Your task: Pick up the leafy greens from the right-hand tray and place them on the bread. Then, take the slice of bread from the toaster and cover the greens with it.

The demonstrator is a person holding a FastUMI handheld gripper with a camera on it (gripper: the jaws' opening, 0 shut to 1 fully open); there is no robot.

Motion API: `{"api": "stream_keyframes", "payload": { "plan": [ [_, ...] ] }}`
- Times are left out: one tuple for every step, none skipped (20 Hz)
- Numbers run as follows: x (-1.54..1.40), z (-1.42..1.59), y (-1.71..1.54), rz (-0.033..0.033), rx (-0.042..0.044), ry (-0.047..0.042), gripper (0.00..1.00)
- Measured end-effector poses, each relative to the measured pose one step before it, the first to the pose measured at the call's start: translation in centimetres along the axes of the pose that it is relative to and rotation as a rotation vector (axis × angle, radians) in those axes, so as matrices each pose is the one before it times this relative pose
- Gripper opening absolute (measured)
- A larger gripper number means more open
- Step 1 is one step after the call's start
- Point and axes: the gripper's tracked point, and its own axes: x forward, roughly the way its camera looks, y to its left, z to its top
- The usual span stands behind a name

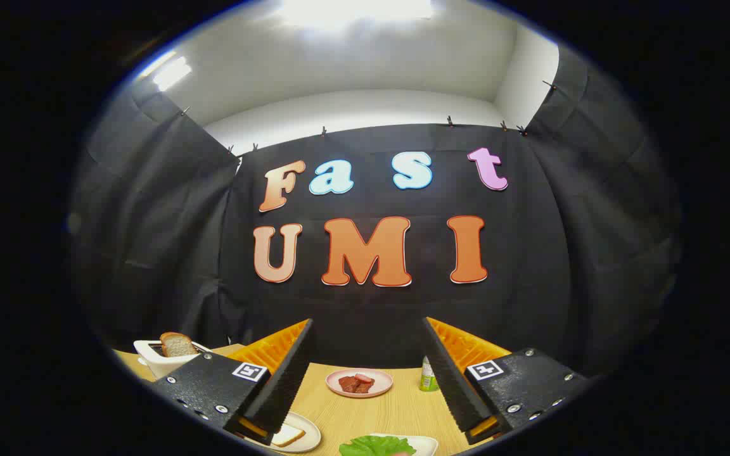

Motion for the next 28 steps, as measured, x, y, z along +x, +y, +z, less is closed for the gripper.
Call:
{"api": "stream_keyframes", "payload": {
  "plan": [
    [-0.041,0.073,-0.051,-0.00161,-0.00341,-0.00024,0.99],
    [-0.197,0.243,-0.091,-0.00181,-0.00151,-0.00538,0.99],
    [-0.15,0.174,-0.059,-0.0017,-0.00105,-0.00429,0.99],
    [-0.18,0.118,-0.058,0.00044,0.00085,-0.00231,0.98],
    [-0.051,0.022,-0.038,0.00143,0.00127,-0.001,0.98],
    [-0.005,0.078,-0.135,0.00081,0.00191,-0.00019,0.98],
    [-0.035,0.169,-0.101,0.00004,0.00274,-0.00197,0.99],
    [0.008,0.201,-0.138,-0.00132,0.00299,-0.00077,0.98],
    [0.027,0.195,-0.146,-0.00035,0.00216,0.00152,0.98],
    [-0.175,0.295,-0.091,0.00003,0.00006,-0.00066,0.99],
    [-0.012,0.348,-0.097,0.00014,-0.0025,-0.00253,0.99],
    [0.002,0.3,-0.067,0.00237,-0.00504,-0.00247,0.99],
    [-0.115,0.233,-0.003,0.0032,-0.00278,-0.00037,0.99],
    [-0.089,0.055,0.041,0.00551,0.00014,0.00278,0.99],
    [-0.082,-0.006,0.209,0.00861,0.00277,0.005,0.99],
    [-0.151,-0.11,0.21,0.01069,0.00572,0.00762,0.99],
    [0.053,-0.201,0.211,0.01321,0.01065,0.0089,0.99],
    [-0.037,-0.24,0.052,0.00912,0.0104,0.01127,0.98],
    [-0.054,-0.271,-0.054,0.00442,0.01069,0.01137,0.99],
    [0.079,-0.498,-0.314,-0.00382,0.0066,0.01528,0.99],
    [0.116,-0.732,-0.478,-0.00754,0.00092,0.02154,0.99],
    [0.065,-0.803,-0.46,-0.00785,-0.00271,0.02506,0.99],
    [0.057,-0.875,-0.19,-0.00469,-0.00461,0.02708,0.99],
    [0.117,-0.84,-0.129,0.00079,-0.00378,0.0286,0.99],
    [-0.062,-0.688,0.071,0.00804,-0.00282,0.02724,0.99],
    [0.051,-0.729,0.066,0.00967,-0.00243,0.02806,0.99],
    [0.032,-0.839,-0.046,0.00884,0.00293,0.02613,0.99],
    [0.086,-0.542,-0.197,0.00143,0.00501,0.02245,0.99]
  ]
}}
